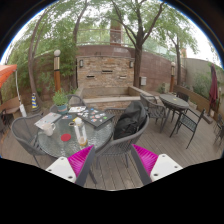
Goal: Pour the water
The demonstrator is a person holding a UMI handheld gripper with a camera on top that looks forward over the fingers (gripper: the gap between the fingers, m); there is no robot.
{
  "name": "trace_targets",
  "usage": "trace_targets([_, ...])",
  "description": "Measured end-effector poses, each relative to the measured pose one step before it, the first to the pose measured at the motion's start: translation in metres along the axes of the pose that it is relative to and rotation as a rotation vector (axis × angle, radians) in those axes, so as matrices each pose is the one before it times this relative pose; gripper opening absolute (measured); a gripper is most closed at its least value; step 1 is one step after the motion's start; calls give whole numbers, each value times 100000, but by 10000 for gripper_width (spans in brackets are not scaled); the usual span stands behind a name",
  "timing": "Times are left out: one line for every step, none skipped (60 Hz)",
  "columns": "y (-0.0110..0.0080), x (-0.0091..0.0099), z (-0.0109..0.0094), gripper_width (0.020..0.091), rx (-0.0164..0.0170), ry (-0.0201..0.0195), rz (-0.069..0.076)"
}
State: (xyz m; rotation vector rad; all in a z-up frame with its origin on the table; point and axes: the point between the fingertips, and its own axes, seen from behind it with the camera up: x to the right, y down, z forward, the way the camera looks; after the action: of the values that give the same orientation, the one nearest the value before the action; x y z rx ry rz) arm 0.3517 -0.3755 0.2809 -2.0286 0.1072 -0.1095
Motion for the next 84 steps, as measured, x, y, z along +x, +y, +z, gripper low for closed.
trace_targets([18, 505, -159, 799, 22, 1005, 355])
trace_targets([87, 223, -8, 797, -314, 1341, 404])
trace_targets([105, 4, 155, 796, -435, 1734, 429])
trace_targets([115, 181, -37, 796, -380, 1423, 622])
trace_targets([35, 53, -66, 798, -30, 1081, 675])
trace_targets([-45, 198, -235, 798, 273, 499, 797])
trace_targets([-127, -99, 167, 798, 642, 597, 463])
trace_targets([-32, 33, -51, 798, 319, -125, 859])
trace_targets([-13, -391, -44, 798, 334, 258, 709])
trace_targets([16, -140, 8, 796, 178, 282, 688])
trace_targets([33, -120, 24, 796, -45, 502, 508])
trace_targets([49, -134, -28, 792, -141, 511, 260])
trace_targets([72, -139, 26, 789, -179, 507, 51])
trace_targets([49, -171, -40, 787, -85, 539, -16])
trace_targets([47, -256, -8, 787, 10, 437, -43])
trace_targets([17, -290, -66, 790, 88, 287, -50])
trace_targets([68, -287, -71, 790, 119, 173, -59])
trace_targets([-41, -503, 0, 789, 135, 142, 35])
trace_targets([6, -238, 31, 789, 130, 118, 94])
trace_targets([-6, -228, 15, 789, 63, 57, 180])
trace_targets([34, 14, 105, 791, -76, -225, 248])
trace_targets([167, -524, 183, 793, -69, -21, 131])
trace_targets([161, -396, 219, 795, -173, -348, 113])
trace_targets([156, -464, 237, 797, -92, -462, 122])
trace_targets([108, -669, 384, 799, 27, -627, 73])
trace_targets([117, -502, 399, 802, 79, -714, -28])
trace_targets([163, -529, 391, 800, 136, -763, -180])
trace_targets([181, -619, 543, 799, 344, -890, -302])
trace_targets([165, -655, 620, 799, 544, -1068, -369])
trace_targets([139, -826, 614, 799, 549, -1267, -381])
trace_targets([182, -859, 667, 801, 451, -1268, -301])
trace_targets([289, -969, 666, 799, 253, -1082, -44])
trace_targets([173, -2086, 623, 798, -42, -601, 271])
trace_targets([209, -1572, 370, 798, -222, -544, 154])
trace_targets([387, -927, 831, 798, -178, -675, 100])
trace_targets([357, -796, 955, 798, -168, -612, 19])
trace_targets([362, -759, 1040, 797, -72, -630, 54])
trace_targets([327, -665, 1069, 798, 65, -752, 41])
trace_targets([269, -579, 1159, 798, 141, -745, -1])
trace_targets([277, -563, 1210, 797, 265, -731, -77])
trace_targets([268, -482, 1241, 800, 375, -692, -72])
trace_targets([253, -410, 1342, 798, 545, -664, -52])
trace_targets([172, -373, 1333, 798, 796, -605, -92])
trace_targets([172, -351, 1367, 797, 932, -432, -278])
trace_targets([107, -275, 1323, 797, 1177, -308, -523])
trace_targets([51, -176, 1333, 792, 1571, -127, -644])
trace_targets([95, -62, 1351, 789, 1676, 200, -705])
trace_targets([206, -36, 1269, 785, 1170, 498, -795])
trace_targets([314, -104, 1218, 782, 535, 426, -749])
trace_targets([348, -108, 1147, 780, 31, 386, -472])
trace_targets([301, -140, 1059, 780, 65, 323, -102])
trace_targets([191, -152, 980, 780, 498, 161, 188])
trace_targets([54, -218, 886, 781, 945, -61, 285])
trace_targets([135, -202, 939, 780, 887, -204, 414])
trace_targets([248, -166, 904, 780, 439, -160, 613])
trace_targets([283, -128, 821, 779, -21, 2, 805])
trace_targets([320, -131, 747, 779, -269, 60, 999])
trace_targets([231, -192, 774, 781, -235, 155, 906])
trace_targets([139, -85, 636, 782, 135, -84, 764])
trace_targets([62, -61, 595, 781, 531, -15, 615])
trace_targets([-18, -22, 576, 782, 732, 106, 521])
trace_targets([-57, 23, 526, 781, 852, 221, 403])
trace_targets([-111, 65, 510, 782, 903, 348, 312])
trace_targets([108, 371, 651, 780, 868, 541, 292])
trace_targets([-188, -290, 196, 781, 872, 896, 191])
trace_targets([-197, 81, 286, 783, 1052, 737, 120])
trace_targets([-302, 13, 269, 785, 1253, 635, 112])
trace_targets([-336, -26, 247, 782, 1351, 579, 3])
trace_targets([-369, -29, 264, 773, 1391, 571, -162])
trace_targets([-287, 445, 675, 755, 1270, 1, -303])
trace_targets([-289, -564, -206, 712, 1141, 898, -715])
trace_targets([-125, 393, 654, 621, 540, 540, -704])
trace_targets([144, -141, 353, 478, 366, 590, -1224])
trace_targets([237, -123, 203, 466, -170, 262, -1114])
trace_targets([-103, -36, 70, 467, 1074, 783, -286])
trace_targets([-269, 10, 19, 466, 1805, 1058, 106])
trace_targets([-286, 951, -295, 467, 1072, 672, 451])
trace_targets([90, -548, 245, 465, 1071, 1986, 338])
trace_targets([-19, 82, 16, 465, 814, 1306, 241])
trace_targets([36, -18, 8, 464, 435, 947, -210])
trace_targets([61, -103, -12, 464, 154, 671, -435])
trace_targets([21, -156, 13, 464, -240, 346, -625])
trace_targets([169, 167, -133, 464, -630, -183, -806])
trace_targets([56, -185, -3, 441, -946, -232, -1238])
